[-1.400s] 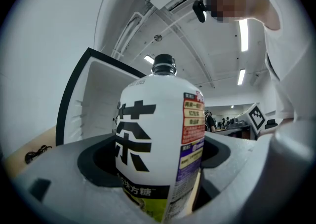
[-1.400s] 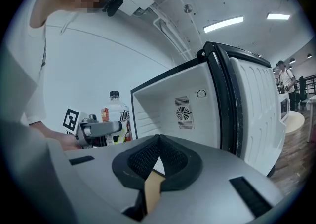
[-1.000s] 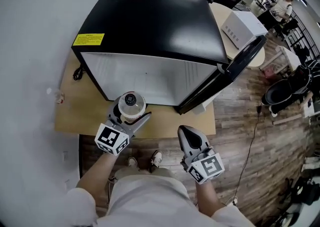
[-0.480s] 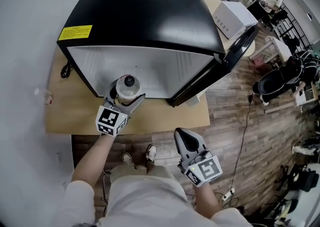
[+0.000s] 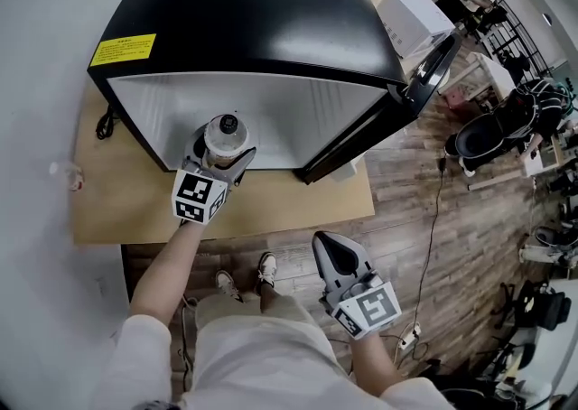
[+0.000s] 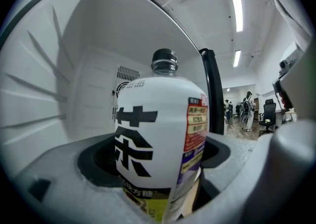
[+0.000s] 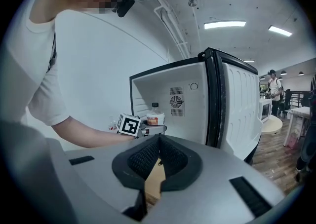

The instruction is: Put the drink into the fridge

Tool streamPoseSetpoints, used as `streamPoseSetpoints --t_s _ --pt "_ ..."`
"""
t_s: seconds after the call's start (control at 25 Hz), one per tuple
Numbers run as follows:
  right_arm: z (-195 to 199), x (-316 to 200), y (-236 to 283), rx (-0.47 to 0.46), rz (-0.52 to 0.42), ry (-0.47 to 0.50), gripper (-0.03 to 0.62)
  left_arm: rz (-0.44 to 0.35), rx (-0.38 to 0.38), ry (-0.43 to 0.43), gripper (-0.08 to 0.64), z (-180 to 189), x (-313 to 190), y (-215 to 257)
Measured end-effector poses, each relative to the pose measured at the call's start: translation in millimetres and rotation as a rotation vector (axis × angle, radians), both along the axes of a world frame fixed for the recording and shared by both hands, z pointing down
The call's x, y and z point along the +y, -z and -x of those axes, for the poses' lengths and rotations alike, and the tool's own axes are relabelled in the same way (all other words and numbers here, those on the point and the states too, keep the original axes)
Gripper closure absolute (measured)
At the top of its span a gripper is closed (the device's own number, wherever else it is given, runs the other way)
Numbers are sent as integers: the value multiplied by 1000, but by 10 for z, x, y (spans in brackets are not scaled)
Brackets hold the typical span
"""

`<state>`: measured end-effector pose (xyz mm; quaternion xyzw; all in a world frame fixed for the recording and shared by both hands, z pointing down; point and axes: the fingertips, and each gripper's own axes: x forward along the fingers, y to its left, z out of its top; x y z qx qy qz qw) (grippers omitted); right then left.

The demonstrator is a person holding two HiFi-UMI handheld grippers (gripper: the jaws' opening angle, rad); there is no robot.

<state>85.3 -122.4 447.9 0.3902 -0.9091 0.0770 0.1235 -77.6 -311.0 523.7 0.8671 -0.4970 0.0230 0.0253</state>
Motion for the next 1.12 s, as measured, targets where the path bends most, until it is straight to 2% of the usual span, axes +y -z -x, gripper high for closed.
streamPoseSetpoints --t_s 0.32,0.64,1.12 --pt "-61 53 -45 18 8 -50 589 13 9 8 117 75 -236 -131" --pt "-173 114 -96 18 24 -108 589 11 -15 -25 117 -46 -459 -219" --pt "-323 163 -176 36 49 -157 589 16 15 -18 117 -119 -694 -294"
